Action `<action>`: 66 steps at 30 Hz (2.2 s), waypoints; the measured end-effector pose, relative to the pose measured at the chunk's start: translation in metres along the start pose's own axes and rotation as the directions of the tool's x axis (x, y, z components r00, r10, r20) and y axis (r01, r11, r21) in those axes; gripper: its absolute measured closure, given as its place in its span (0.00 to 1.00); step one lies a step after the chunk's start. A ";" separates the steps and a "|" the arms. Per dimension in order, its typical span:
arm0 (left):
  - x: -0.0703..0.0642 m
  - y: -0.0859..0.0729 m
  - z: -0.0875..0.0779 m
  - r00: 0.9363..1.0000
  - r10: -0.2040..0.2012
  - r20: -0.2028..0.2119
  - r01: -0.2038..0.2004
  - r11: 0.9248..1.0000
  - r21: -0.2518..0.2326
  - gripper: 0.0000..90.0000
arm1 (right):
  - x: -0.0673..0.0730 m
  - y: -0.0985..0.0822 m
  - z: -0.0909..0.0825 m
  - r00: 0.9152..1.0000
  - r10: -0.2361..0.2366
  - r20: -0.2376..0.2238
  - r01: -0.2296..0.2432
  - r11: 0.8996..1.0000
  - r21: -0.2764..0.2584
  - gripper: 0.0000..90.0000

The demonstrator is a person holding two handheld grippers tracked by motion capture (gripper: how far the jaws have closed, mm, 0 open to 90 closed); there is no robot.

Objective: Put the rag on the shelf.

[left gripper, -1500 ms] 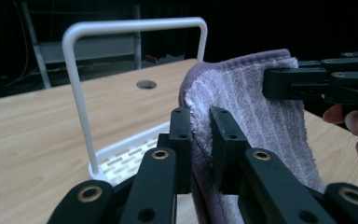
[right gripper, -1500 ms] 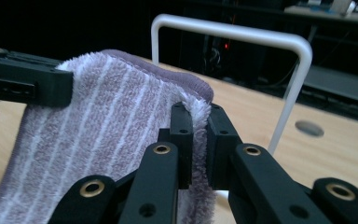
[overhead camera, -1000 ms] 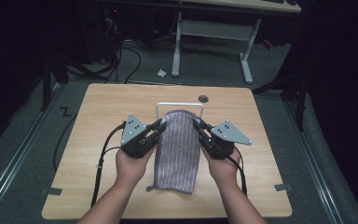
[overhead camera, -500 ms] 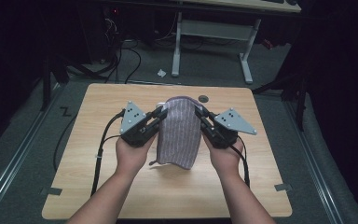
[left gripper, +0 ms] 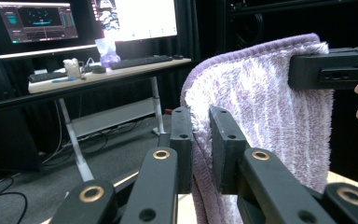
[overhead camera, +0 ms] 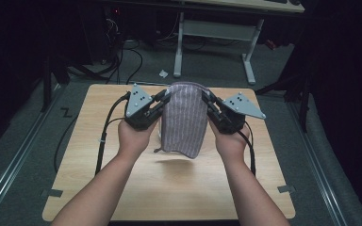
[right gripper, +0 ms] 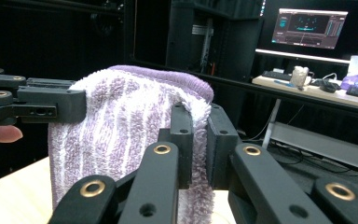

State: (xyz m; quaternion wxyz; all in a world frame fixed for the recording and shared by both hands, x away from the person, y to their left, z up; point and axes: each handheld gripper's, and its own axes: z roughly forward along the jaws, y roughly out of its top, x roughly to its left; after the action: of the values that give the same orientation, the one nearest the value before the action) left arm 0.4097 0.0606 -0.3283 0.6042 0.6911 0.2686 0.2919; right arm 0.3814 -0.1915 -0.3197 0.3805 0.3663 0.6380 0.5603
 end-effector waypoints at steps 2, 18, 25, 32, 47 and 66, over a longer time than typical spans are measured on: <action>0.004 0.001 0.005 1.000 -0.004 0.001 0.004 1.000 -0.002 0.89 | -0.004 0.002 0.005 1.000 0.004 0.002 -0.004 1.000 0.001 0.93; 0.037 0.012 0.029 0.999 -0.016 -0.032 0.017 1.000 0.006 0.89 | -0.020 0.014 0.049 0.999 0.043 0.003 -0.043 0.999 0.012 0.93; 0.050 0.012 0.045 0.999 -0.021 -0.034 0.022 0.999 0.025 0.89 | -0.027 0.014 0.066 0.999 0.046 0.013 -0.046 0.998 0.032 0.93; 0.061 0.010 0.063 0.998 -0.049 -0.034 0.051 0.998 0.040 0.89 | -0.039 0.014 0.084 0.999 0.040 0.027 -0.042 0.997 0.061 0.93; 0.082 -0.003 0.106 0.993 -0.075 -0.091 0.089 0.983 0.160 0.88 | -0.062 0.004 0.129 0.998 0.041 0.040 -0.048 0.983 0.175 0.93; 0.080 -0.031 0.110 0.980 -0.185 -0.078 0.199 0.948 0.248 0.61 | -0.065 -0.024 0.138 0.994 0.110 0.009 -0.107 0.943 0.316 0.64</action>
State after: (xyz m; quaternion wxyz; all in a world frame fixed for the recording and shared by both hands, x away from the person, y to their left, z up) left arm 0.5440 0.0475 -0.3633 0.5284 0.7254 0.3861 0.2134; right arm 0.5332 -0.1922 -0.3505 0.2825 0.4547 0.7001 0.4725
